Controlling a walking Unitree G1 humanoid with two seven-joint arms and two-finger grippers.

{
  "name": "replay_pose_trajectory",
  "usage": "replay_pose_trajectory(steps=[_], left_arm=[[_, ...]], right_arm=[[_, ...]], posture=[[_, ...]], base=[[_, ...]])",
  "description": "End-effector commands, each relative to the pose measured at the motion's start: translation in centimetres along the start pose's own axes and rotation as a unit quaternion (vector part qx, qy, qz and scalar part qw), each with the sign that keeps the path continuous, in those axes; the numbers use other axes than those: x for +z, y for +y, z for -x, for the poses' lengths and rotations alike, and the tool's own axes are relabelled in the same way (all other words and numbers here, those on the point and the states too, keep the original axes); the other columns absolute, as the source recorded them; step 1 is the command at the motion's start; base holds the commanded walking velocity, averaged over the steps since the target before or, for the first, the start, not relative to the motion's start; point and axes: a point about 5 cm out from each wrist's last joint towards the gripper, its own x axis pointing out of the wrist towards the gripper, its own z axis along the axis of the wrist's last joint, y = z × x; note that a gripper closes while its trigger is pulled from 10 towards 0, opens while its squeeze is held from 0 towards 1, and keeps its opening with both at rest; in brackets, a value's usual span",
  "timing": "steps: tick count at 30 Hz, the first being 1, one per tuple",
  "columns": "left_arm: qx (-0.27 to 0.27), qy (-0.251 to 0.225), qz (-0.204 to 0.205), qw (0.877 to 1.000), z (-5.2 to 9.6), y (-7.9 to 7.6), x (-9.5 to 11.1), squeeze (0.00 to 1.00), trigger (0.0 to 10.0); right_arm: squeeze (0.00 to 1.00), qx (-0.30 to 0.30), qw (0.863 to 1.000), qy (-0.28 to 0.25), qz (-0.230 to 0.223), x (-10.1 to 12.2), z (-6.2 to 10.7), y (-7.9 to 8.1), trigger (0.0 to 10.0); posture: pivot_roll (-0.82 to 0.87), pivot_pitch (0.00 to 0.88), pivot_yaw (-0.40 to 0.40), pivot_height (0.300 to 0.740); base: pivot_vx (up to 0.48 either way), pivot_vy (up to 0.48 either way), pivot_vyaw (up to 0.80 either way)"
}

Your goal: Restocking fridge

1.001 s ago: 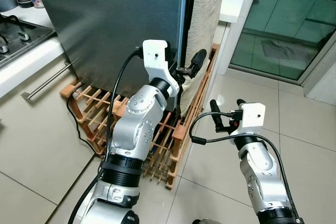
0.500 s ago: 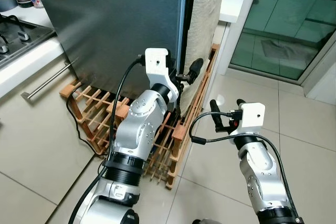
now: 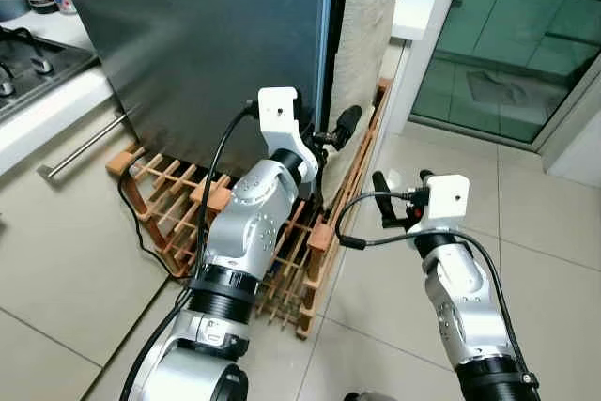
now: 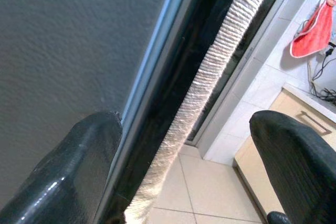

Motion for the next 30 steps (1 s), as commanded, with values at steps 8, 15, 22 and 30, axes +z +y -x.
replay_pose_trajectory(steps=[8,15,22,30], left_arm=[[-0.077,-0.054,0.036,0.995,-2.5,-5.1,2.8,0.0,10.0],[-0.046,-0.037,-0.065,0.996,-0.9,-2.3,2.7,0.0,10.0],[0.077,-0.041,-0.13,0.988,3.2,3.6,2.5,0.0,10.0],[0.13,-0.044,-0.128,0.982,6.5,4.8,2.2,0.0,10.0]], right_arm=[[0.0,-0.002,1.0,-0.007,0.007,0.1,-0.2,-0.1,10.0],[0.0,-0.005,1.0,-0.016,0.006,0.6,0.1,-0.2,10.0],[0.0,-0.014,0.999,-0.027,0.013,1.2,1.1,-1.0,10.0],[0.0,-0.04,0.997,-0.055,0.02,3.2,0.2,-2.4,10.0]], posture=[[-0.14,0.0,0.028,0.74],[-0.13,0.0,0.039,0.74],[-0.12,0.0,0.038,0.74],[-0.08,0.0,0.032,0.74]], base=[[0.0,0.0,0.0],[0.0,0.0,0.0],[0.0,0.0,0.0],[0.0,0.0,0.0]])
